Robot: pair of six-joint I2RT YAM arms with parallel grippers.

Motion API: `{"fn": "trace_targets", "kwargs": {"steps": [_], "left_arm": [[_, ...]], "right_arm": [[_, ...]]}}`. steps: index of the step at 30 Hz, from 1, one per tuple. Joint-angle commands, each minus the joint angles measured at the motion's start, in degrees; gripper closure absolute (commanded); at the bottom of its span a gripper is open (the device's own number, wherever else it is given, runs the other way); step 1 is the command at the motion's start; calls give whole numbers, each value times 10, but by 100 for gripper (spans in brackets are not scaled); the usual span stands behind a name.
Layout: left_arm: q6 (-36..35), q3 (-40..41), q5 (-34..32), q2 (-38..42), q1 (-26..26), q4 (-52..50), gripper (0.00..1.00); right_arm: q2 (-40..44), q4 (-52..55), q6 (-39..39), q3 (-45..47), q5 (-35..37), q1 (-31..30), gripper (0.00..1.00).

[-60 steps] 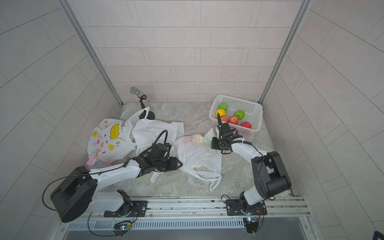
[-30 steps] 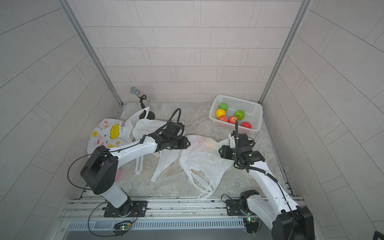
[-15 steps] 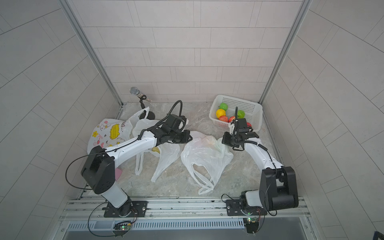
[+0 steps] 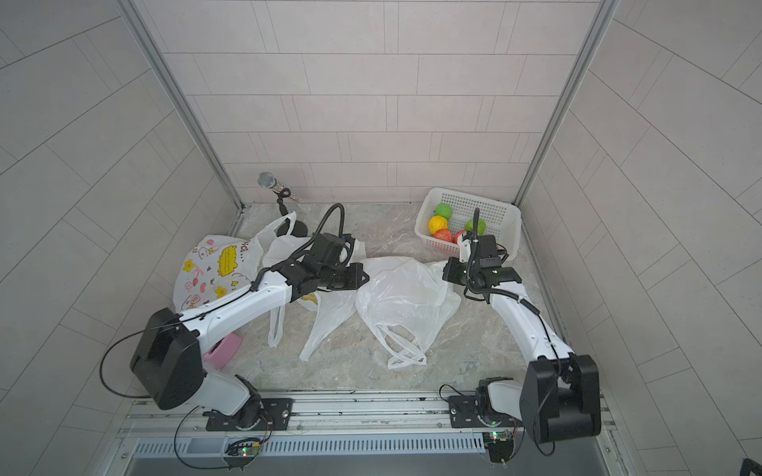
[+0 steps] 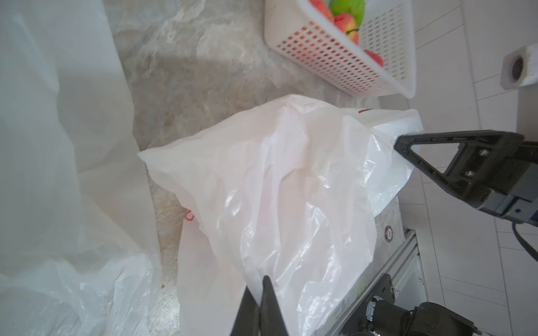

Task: Untie the knot of a plastic bag & take out the apple
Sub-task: Adjust the plastic bag at the center of the board.

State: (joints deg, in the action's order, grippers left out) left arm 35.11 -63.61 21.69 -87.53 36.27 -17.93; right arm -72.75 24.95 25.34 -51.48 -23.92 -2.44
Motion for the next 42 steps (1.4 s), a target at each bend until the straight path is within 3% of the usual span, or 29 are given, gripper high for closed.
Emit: {"fn": "trace_targets", "kwargs": {"steps": [1, 3, 6, 8, 12, 16, 18, 21, 25, 34, 37, 40, 42], "left_arm": [[3, -12, 8, -1, -7, -12, 100], [6, -19, 10, -4, -8, -15, 100], [13, -38, 13, -10, -10, -24, 100], [17, -49, 18, -13, -10, -25, 100], [29, -48, 26, -11, -10, -8, 100], [44, -50, 38, -16, -10, 4, 100], [48, -52, 38, -15, -10, 4, 100], [48, -47, 38, -8, -10, 4, 100], [50, -36, 38, 4, -10, 5, 100], [42, -49, 54, -1, -10, -4, 100], [35, -55, 65, -7, -10, -8, 100], [30, -61, 63, -9, -10, -14, 100], [29, -69, 65, -10, -11, -20, 100]], "right_arm": [[31, 55, -29, -34, 45, 1, 90], [67, 82, -41, -45, 71, -26, 72], [140, 108, -54, -37, 131, -122, 61], [192, 110, -30, -15, 126, -198, 57], [268, -24, 58, 88, 37, -331, 66], [211, -103, 65, 130, 50, -440, 79], [151, -93, 63, 109, 45, -447, 89], [75, -103, 67, 77, 15, -447, 92], [16, -121, 83, 68, 99, -433, 97], [-49, -88, 45, 25, 200, -355, 94], [-56, -76, 16, 4, 156, -340, 94], [-27, -87, -3, 9, 127, -367, 92], [8, -95, -25, 37, 178, -409, 82]]}}
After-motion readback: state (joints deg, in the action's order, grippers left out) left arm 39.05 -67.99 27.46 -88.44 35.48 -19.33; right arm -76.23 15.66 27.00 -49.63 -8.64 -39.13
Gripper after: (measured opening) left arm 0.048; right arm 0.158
